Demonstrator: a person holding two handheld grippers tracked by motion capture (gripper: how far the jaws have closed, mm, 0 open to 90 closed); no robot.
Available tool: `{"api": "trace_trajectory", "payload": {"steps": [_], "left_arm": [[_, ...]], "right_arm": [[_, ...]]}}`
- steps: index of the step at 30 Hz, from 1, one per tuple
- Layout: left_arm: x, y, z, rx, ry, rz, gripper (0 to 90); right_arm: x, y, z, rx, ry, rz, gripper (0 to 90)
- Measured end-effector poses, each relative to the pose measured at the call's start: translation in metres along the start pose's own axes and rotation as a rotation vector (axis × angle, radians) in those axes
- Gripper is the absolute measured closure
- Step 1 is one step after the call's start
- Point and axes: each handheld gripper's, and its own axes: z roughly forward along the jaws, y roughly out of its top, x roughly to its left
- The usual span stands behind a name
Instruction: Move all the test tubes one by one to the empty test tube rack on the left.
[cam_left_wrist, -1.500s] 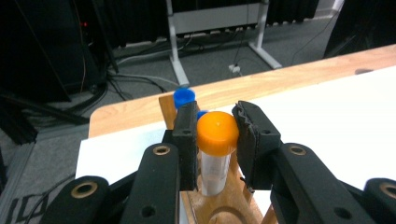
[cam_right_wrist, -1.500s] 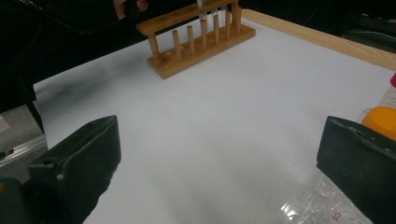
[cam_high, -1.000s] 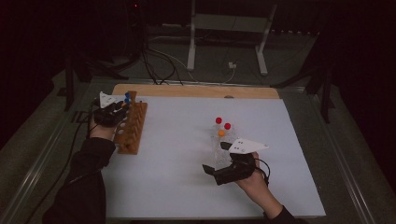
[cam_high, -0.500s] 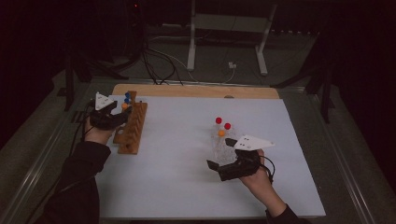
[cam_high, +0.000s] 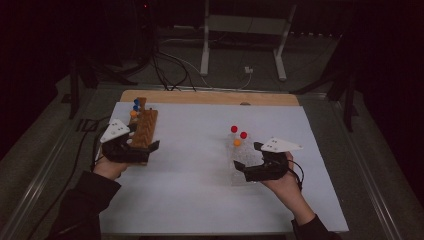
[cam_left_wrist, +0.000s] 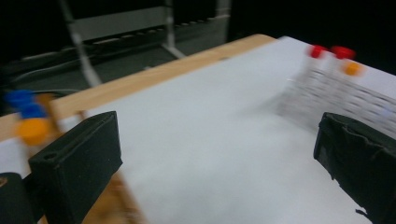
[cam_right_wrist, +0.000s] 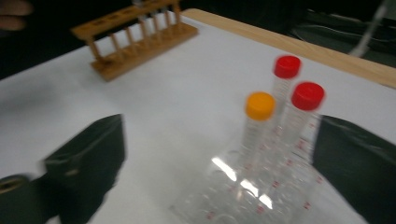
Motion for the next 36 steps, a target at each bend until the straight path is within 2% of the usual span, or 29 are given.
{"api": "trace_trajectory", "payload": {"steps": [2,4,7,12,17,19,22,36], "left_arm": [[-0.01,-0.003,0.0,0.007,-0.042,0.003,1.6],[-0.017,-0.007,0.001,0.013,-0.083,0.006,1.6],[-0.027,-0.013,0.004,0.018,-0.129,0.006,1.6],[-0.034,-0.021,0.009,0.037,-0.174,0.012,1.6],[-0.039,-0.024,0.013,0.049,-0.186,0.02,1.7],[-0.04,-0.025,0.013,0.047,-0.189,0.019,1.7],[-0.042,-0.025,0.014,0.05,-0.193,0.022,1.7],[-0.044,-0.025,0.015,0.052,-0.204,0.028,1.7]], "right_arm": [[-0.002,-0.002,0.004,0.016,-0.007,0.005,7.1],[-0.004,-0.005,0.008,0.029,-0.022,0.007,14.9],[-0.006,-0.008,0.013,0.042,-0.043,0.005,20.4],[-0.01,-0.011,0.021,0.066,-0.057,-0.014,36.6],[-0.015,-0.011,0.031,0.099,-0.062,-0.028,48.3],[-0.016,-0.012,0.035,0.112,-0.08,-0.05,52.2],[-0.019,-0.011,0.041,0.121,-0.073,-0.034,58.5],[-0.022,-0.008,0.062,0.163,-0.064,-0.05,72.7]]}}
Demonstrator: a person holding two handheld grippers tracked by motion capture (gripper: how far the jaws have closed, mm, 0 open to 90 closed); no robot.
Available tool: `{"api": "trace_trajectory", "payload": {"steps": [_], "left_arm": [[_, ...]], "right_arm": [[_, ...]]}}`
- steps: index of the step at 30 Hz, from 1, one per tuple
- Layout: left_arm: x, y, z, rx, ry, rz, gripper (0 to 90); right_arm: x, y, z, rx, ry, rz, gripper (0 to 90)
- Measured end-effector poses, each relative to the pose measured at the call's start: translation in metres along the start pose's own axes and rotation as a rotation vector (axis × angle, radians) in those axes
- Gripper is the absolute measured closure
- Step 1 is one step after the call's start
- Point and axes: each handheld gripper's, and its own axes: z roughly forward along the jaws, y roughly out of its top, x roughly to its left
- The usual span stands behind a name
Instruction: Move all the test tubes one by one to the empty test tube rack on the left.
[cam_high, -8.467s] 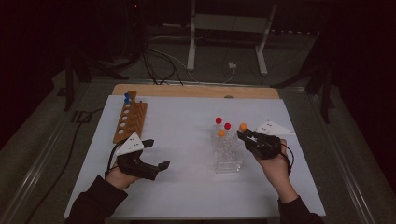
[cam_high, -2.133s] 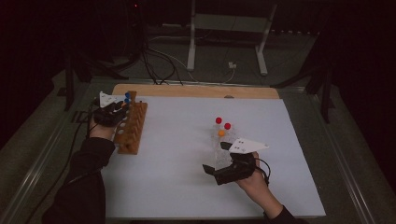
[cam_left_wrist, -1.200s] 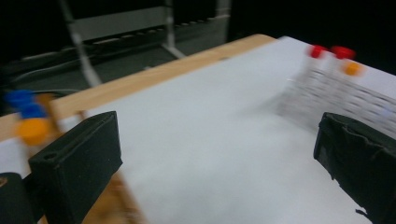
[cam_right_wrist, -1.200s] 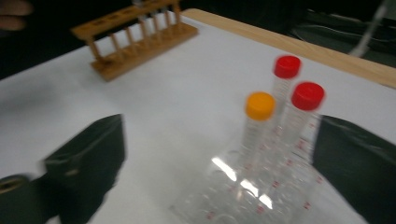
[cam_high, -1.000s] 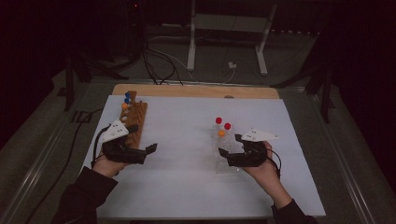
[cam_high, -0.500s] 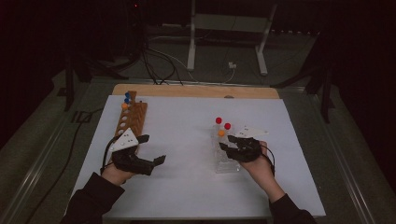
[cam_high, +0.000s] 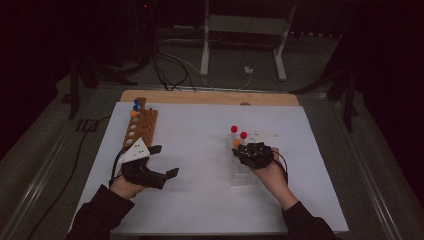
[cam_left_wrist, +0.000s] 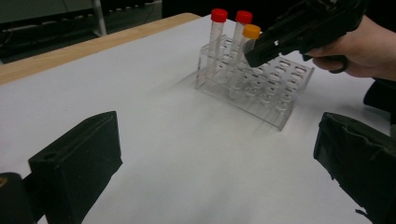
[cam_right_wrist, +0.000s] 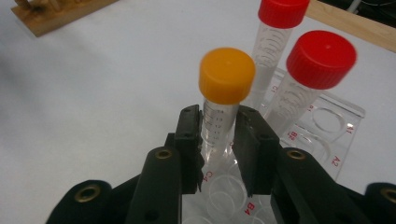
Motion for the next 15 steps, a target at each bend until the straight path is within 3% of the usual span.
{"api": "trace_trajectory", "payload": {"steps": [7,15], "left_arm": [[0.001,-0.001,0.002,0.009,-0.007,-0.003,1.7],[0.001,-0.001,0.002,0.014,-0.008,-0.003,1.7]], "right_arm": [[0.001,0.002,-0.001,0.009,-0.007,0.003,75.1],[0.002,0.009,-0.014,-0.029,-0.015,-0.015,75.2]]}}
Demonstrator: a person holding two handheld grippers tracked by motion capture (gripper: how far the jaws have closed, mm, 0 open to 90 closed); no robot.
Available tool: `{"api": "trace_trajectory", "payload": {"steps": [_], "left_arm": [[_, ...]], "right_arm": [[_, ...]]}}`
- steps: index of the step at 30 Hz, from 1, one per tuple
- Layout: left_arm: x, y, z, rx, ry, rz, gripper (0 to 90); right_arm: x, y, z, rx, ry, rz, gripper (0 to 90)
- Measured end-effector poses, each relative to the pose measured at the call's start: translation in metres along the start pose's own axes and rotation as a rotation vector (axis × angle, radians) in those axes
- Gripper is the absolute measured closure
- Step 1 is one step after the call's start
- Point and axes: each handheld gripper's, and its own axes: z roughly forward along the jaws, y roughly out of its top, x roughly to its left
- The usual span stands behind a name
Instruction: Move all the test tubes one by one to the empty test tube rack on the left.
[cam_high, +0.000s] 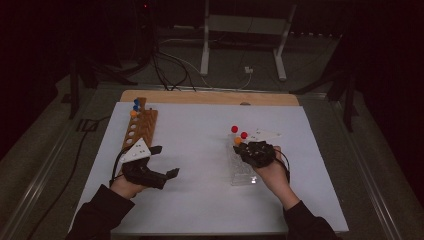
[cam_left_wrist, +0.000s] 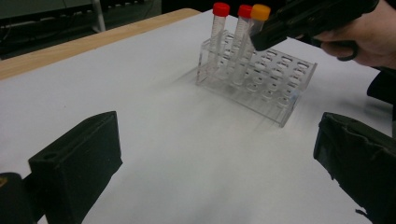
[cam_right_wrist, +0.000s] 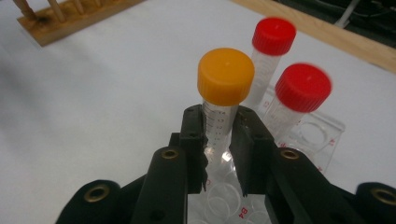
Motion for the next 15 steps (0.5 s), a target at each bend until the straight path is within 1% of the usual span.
{"api": "trace_trajectory", "payload": {"steps": [4,8,12,15], "left_arm": [[0.0,0.0,0.0,0.004,0.0,0.0,1.7],[0.0,0.0,0.0,0.004,-0.006,-0.004,1.7],[-0.001,0.002,0.0,0.002,-0.009,-0.002,1.7],[-0.002,0.004,-0.001,-0.004,-0.018,0.0,1.7]], "right_arm": [[0.002,0.006,-0.011,-0.031,-0.005,-0.014,75.2],[0.003,0.014,-0.029,-0.083,-0.007,-0.02,75.2],[0.007,0.02,-0.041,-0.118,0.011,-0.023,75.2],[0.014,0.023,-0.046,-0.132,0.031,-0.033,75.2]]}}
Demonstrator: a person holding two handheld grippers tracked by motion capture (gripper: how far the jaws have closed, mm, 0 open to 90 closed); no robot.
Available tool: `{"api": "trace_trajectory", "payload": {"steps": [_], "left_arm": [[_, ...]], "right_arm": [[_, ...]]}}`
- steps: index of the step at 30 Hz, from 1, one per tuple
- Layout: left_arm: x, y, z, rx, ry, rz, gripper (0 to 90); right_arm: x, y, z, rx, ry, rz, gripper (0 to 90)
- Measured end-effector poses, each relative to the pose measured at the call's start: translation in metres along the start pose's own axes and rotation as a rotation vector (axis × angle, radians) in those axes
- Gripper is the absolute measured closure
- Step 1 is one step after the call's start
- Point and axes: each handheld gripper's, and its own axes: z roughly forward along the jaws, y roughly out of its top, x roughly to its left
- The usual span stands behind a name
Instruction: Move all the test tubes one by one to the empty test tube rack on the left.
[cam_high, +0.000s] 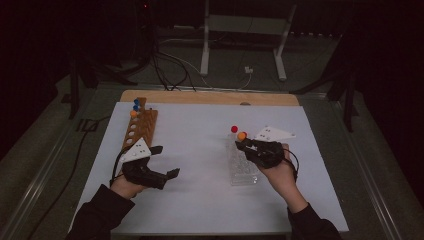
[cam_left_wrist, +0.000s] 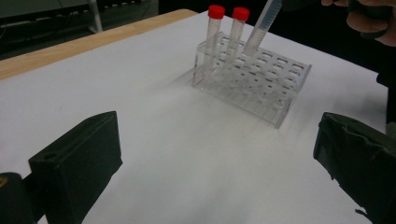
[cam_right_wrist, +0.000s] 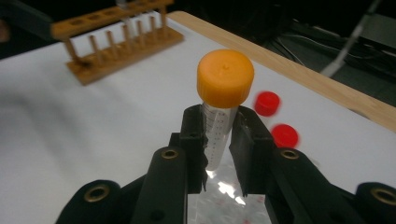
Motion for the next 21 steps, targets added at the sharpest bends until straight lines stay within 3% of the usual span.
{"api": "trace_trajectory", "payload": {"steps": [5,21], "left_arm": [[-0.004,0.004,-0.001,-0.01,-0.015,0.007,1.9],[-0.02,0.015,0.002,-0.025,-0.072,0.036,2.2]], "right_arm": [[0.016,0.003,0.0,-0.001,0.056,-0.019,75.2],[0.061,-0.012,0.03,0.096,0.191,-0.082,75.2]]}}
